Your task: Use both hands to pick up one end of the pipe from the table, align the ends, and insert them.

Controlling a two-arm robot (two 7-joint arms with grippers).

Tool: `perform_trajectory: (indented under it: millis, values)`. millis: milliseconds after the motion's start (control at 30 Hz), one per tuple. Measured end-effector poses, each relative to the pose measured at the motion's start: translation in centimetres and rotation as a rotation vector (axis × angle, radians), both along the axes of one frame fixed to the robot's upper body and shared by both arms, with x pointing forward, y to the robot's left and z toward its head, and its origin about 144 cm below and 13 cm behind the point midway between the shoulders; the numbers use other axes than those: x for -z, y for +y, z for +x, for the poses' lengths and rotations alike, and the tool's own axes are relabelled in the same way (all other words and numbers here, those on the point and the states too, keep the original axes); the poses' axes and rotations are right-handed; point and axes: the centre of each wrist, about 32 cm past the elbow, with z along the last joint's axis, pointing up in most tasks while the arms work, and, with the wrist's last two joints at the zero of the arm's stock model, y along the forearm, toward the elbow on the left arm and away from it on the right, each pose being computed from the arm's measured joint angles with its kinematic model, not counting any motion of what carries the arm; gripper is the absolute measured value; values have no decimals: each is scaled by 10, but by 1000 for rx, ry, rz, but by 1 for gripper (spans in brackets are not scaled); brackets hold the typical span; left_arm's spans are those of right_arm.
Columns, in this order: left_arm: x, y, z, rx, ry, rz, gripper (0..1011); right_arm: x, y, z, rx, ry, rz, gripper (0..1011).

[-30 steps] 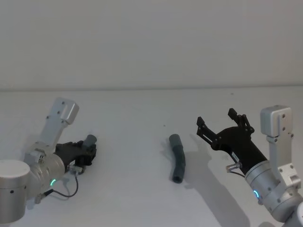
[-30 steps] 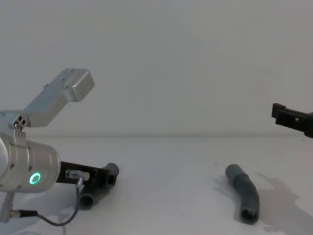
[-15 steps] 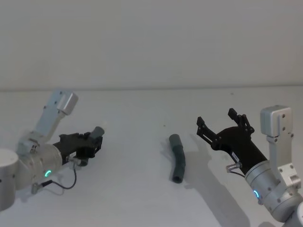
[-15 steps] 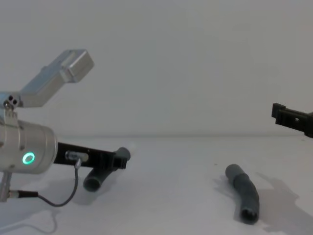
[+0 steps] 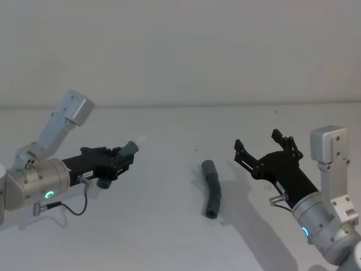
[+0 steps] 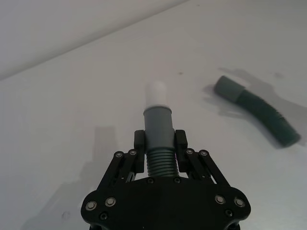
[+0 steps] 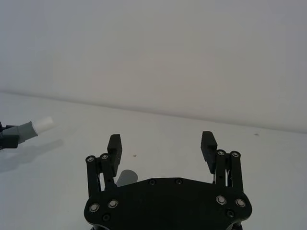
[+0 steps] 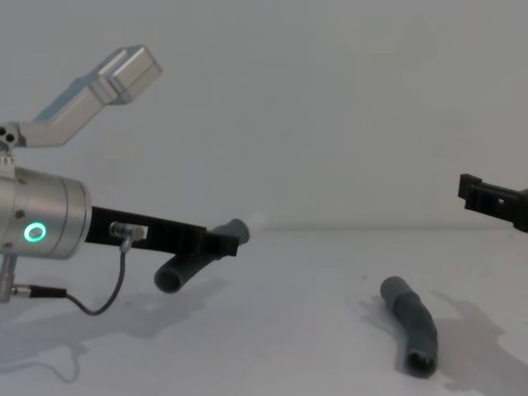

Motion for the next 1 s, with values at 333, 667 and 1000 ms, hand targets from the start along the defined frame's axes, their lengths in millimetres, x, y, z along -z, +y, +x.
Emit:
perform_trajectory:
  millis: [333, 667, 1000]
  values:
    - [-9, 8, 18, 158, -43, -3, 336, 0, 0, 0, 0, 0, 0, 1002]
    - [-19, 13, 37, 334, -99, 9, 336, -1, 1, 1, 1, 23, 0, 1003]
    - [-27, 15, 52, 485, -159, 46, 336, -8, 3, 4, -19, 105, -11, 1003]
